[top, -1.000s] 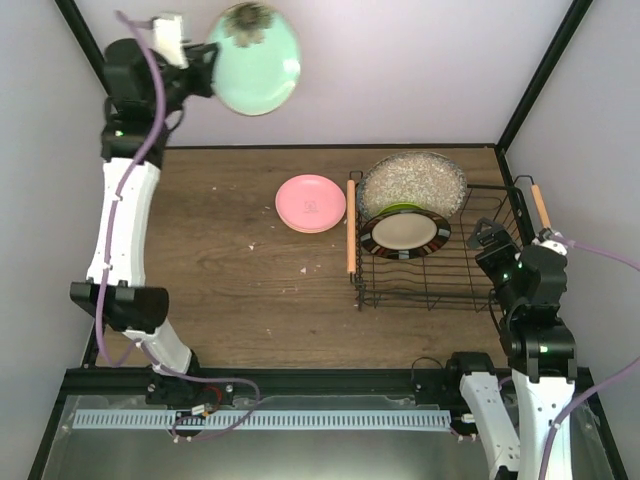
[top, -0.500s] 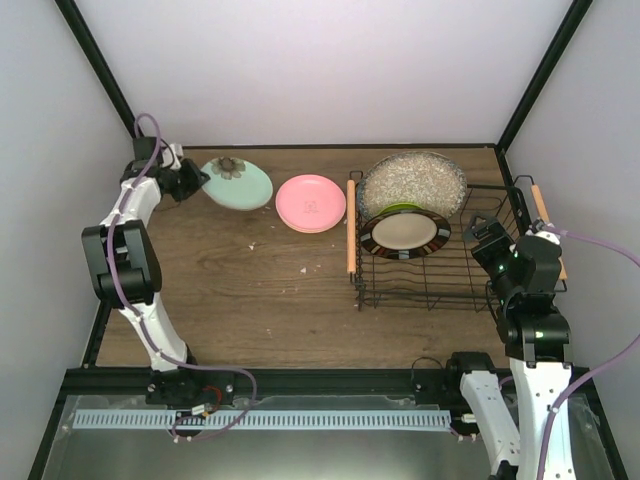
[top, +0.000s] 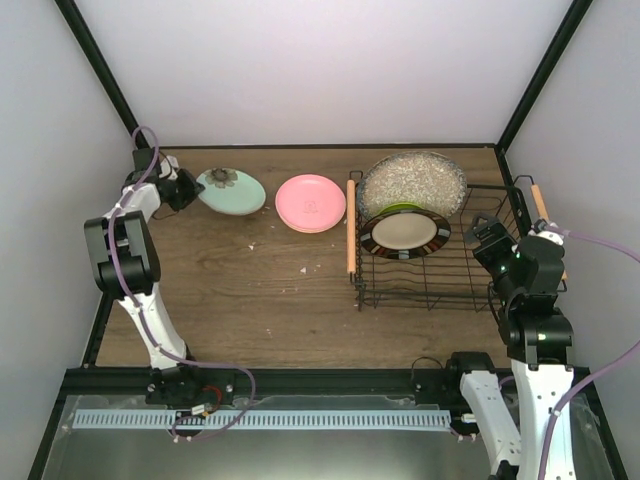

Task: Unload the plates from the dish rack

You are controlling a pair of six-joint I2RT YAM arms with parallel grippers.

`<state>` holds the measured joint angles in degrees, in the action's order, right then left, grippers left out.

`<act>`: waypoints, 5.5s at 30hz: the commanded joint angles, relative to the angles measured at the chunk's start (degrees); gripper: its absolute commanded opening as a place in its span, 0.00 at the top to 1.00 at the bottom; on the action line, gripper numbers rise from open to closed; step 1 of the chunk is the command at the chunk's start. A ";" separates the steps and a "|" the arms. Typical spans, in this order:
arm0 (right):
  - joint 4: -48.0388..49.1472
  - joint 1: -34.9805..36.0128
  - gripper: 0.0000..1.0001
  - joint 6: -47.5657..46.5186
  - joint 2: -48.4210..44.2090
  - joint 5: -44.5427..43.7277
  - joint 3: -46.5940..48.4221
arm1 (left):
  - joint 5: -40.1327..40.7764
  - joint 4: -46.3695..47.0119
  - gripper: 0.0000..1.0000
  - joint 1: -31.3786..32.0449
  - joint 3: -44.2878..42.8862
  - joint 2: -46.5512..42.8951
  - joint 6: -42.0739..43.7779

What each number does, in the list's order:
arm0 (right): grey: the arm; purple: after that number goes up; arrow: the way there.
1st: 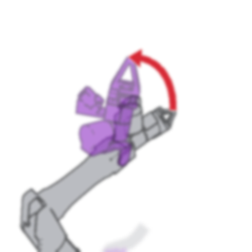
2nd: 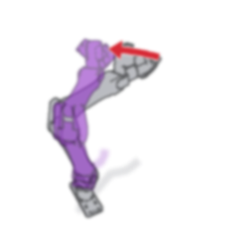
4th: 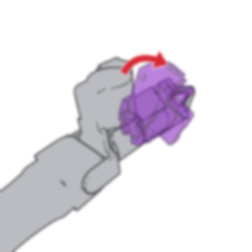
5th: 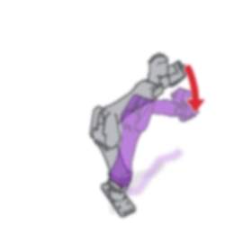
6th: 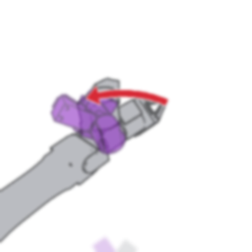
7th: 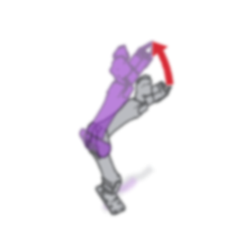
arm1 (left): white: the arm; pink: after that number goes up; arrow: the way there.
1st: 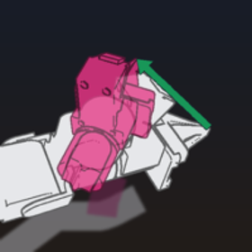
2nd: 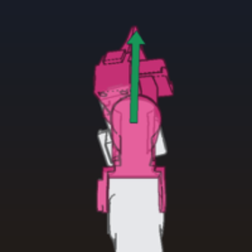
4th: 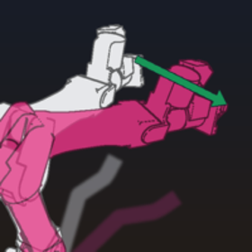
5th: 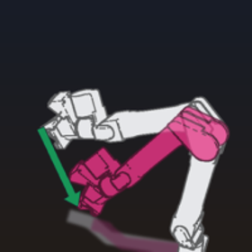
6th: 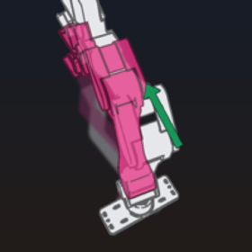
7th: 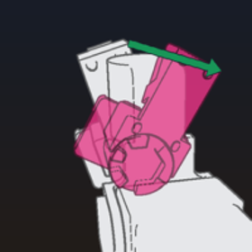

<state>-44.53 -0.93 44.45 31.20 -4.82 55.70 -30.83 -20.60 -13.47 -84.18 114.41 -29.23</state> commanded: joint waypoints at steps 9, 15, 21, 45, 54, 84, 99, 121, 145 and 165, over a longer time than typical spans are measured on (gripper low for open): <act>1.14 0.53 0.00 -1.20 1.80 -0.69 2.92 | 2.31 1.94 0.67 -0.07 0.14 2.71 2.54; 0.60 0.53 0.00 -0.69 1.23 -0.86 2.75 | 2.86 1.09 0.48 -0.12 1.75 3.36 4.14; 0.26 0.57 0.00 -0.19 1.01 -0.68 2.74 | 3.05 0.57 0.38 -0.18 1.87 4.37 5.27; -1.50 0.58 0.00 0.98 -0.37 -1.50 3.04 | 4.66 -2.87 0.13 2.98 -28.52 -2.58 14.08; -0.14 0.58 0.00 0.58 0.43 -1.13 3.23 | -3.71 -11.63 0.14 35.67 -30.74 -12.30 53.08; -12.12 0.58 0.00 3.09 -6.23 -6.66 8.98 | 15.71 -4.08 0.37 61.96 -20.40 1.70 75.07; -13.39 0.53 0.00 3.54 -6.48 -7.40 9.83 | 16.24 -4.43 0.94 62.64 -22.74 4.05 74.17; -13.44 0.58 0.00 4.07 -7.47 -6.80 8.65 | 12.03 -2.32 0.96 62.75 -36.51 -1.49 61.66; -5.43 0.58 0.00 4.70 -5.19 -0.97 1.23 | 15.10 18.98 0.96 13.46 -35.08 -20.69 11.10; -4.05 0.58 0.00 3.91 -3.50 -0.44 1.34 | -6.21 17.34 0.96 -2.55 8.27 -10.87 -14.23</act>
<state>-48.18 -0.93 48.71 28.42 -4.16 56.01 -29.50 -15.92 -15.92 -76.03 107.37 -38.70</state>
